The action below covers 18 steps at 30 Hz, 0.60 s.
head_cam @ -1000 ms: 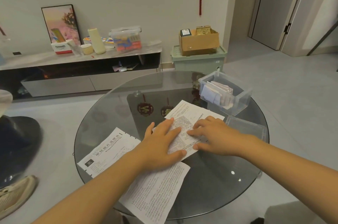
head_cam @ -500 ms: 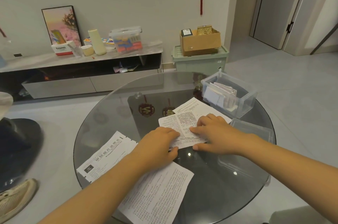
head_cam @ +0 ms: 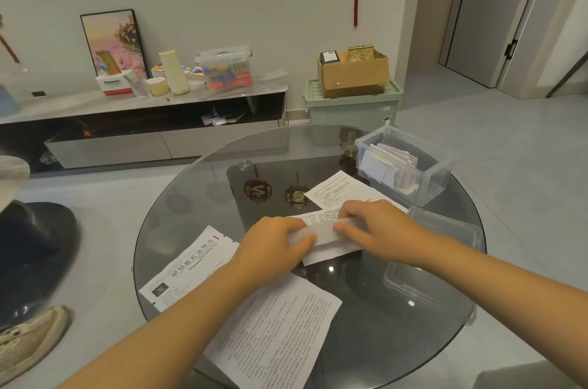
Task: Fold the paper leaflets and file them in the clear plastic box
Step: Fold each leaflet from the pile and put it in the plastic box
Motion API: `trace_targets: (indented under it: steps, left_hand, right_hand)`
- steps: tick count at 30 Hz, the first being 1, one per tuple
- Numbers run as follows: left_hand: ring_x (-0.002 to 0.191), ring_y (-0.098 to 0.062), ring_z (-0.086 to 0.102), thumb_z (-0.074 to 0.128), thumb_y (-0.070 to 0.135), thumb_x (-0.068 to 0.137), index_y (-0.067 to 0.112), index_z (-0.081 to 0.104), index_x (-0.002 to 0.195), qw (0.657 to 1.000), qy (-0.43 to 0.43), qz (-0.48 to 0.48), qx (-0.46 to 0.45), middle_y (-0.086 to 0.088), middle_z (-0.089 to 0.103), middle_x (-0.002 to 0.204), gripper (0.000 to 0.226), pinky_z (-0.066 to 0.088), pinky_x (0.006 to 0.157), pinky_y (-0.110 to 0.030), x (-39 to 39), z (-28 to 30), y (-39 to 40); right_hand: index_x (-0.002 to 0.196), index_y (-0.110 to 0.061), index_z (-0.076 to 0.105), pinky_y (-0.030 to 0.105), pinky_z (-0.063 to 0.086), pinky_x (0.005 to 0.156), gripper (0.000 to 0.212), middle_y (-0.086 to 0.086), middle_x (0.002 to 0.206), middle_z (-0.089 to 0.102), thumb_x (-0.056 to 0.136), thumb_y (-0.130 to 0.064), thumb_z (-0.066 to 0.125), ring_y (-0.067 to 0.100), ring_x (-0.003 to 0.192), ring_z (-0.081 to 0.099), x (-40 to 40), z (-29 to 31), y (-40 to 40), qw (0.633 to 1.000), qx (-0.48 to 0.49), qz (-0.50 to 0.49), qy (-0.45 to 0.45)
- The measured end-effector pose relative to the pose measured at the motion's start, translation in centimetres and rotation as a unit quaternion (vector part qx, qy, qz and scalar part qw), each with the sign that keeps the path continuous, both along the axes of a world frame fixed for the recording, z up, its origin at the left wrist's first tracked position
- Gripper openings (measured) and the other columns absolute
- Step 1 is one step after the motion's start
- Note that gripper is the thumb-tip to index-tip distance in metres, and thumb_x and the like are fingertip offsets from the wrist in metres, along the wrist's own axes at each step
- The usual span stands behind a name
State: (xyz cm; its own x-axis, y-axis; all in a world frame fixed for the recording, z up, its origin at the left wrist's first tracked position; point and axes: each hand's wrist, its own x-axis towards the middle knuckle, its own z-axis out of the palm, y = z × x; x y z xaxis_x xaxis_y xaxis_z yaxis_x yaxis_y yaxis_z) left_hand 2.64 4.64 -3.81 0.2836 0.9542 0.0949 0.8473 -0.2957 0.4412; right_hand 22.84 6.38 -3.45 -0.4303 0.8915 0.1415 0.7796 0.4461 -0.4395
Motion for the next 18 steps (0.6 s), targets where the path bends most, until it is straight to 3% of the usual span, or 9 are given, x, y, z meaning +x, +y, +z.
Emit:
trace_targets:
  steps: [2, 7, 10, 13, 16, 18]
  left_hand:
    - [0.072, -0.010, 0.055, 0.052, 0.037, 0.093, 0.028, 0.061, 0.086, 0.998, -0.043, 0.034, -0.015, 0.010, 0.061, 0.077, 0.014, 0.040, 0.058, -0.022, 0.0, 0.0, 0.3]
    - [0.087, -0.008, 0.055, 0.056, 0.033, 0.092, 0.024, 0.055, 0.114, 0.990, -0.099, 0.091, -0.039, 0.005, 0.061, 0.110, 0.024, 0.041, 0.058, -0.011, 0.2, -0.1, 0.9]
    - [0.092, -0.011, 0.053, 0.063, 0.028, 0.089, 0.026, 0.041, 0.131, 0.990, -0.087, 0.102, -0.052, 0.003, 0.055, 0.123, 0.048, 0.047, 0.073, -0.017, 0.1, -0.4, 1.1]
    - [0.101, -0.020, 0.058, 0.067, 0.026, 0.086, 0.026, 0.026, 0.143, 0.990, -0.062, 0.108, -0.059, -0.001, 0.046, 0.133, 0.070, 0.051, 0.089, -0.031, 0.0, -0.8, 1.6]
    - [0.106, -0.020, 0.057, 0.067, 0.030, 0.085, 0.028, 0.023, 0.144, 0.991, -0.038, 0.115, -0.058, -0.001, 0.037, 0.138, 0.073, 0.051, 0.091, -0.033, 0.0, -1.2, 1.8]
    - [0.110, -0.018, 0.053, 0.068, 0.032, 0.085, 0.029, 0.031, 0.141, 0.990, -0.034, 0.128, -0.055, 0.001, 0.036, 0.137, 0.067, 0.048, 0.095, -0.032, -0.1, -1.3, 1.8]
  right_hand:
    - [0.104, -0.026, 0.054, 0.019, 0.043, 0.069, 0.018, -0.011, 0.096, 0.057, 0.091, -0.039, 0.054, 0.005, 0.080, 0.051, -0.1, 0.0, 0.2, 0.998, -0.026, -0.037, 0.039]
    - [0.127, -0.026, 0.040, 0.027, 0.050, 0.081, 0.046, -0.004, 0.111, 0.055, 0.087, -0.030, 0.062, 0.011, 0.089, 0.052, -0.4, -0.7, 0.9, 0.989, -0.079, -0.111, 0.061]
    - [0.136, -0.026, 0.032, 0.024, 0.045, 0.077, 0.059, -0.003, 0.101, 0.053, 0.086, -0.027, 0.064, 0.011, 0.087, 0.050, -0.8, -1.2, 1.3, 0.986, -0.087, -0.127, 0.058]
    - [0.142, -0.028, 0.026, 0.025, 0.044, 0.084, 0.070, 0.001, 0.115, 0.056, 0.084, -0.026, 0.067, 0.010, 0.090, 0.047, -1.1, -1.4, 1.6, 0.987, -0.084, -0.131, 0.039]
    - [0.141, -0.036, 0.032, 0.026, 0.043, 0.089, 0.068, 0.001, 0.122, 0.053, 0.084, -0.028, 0.068, 0.011, 0.095, 0.049, -1.1, -1.4, 1.9, 0.989, -0.079, -0.127, 0.011]
    - [0.132, -0.035, 0.048, 0.025, 0.042, 0.090, 0.050, 0.000, 0.123, 0.052, 0.085, -0.029, 0.066, 0.015, 0.102, 0.053, -1.0, -1.3, 1.9, 0.988, -0.082, -0.129, -0.017]
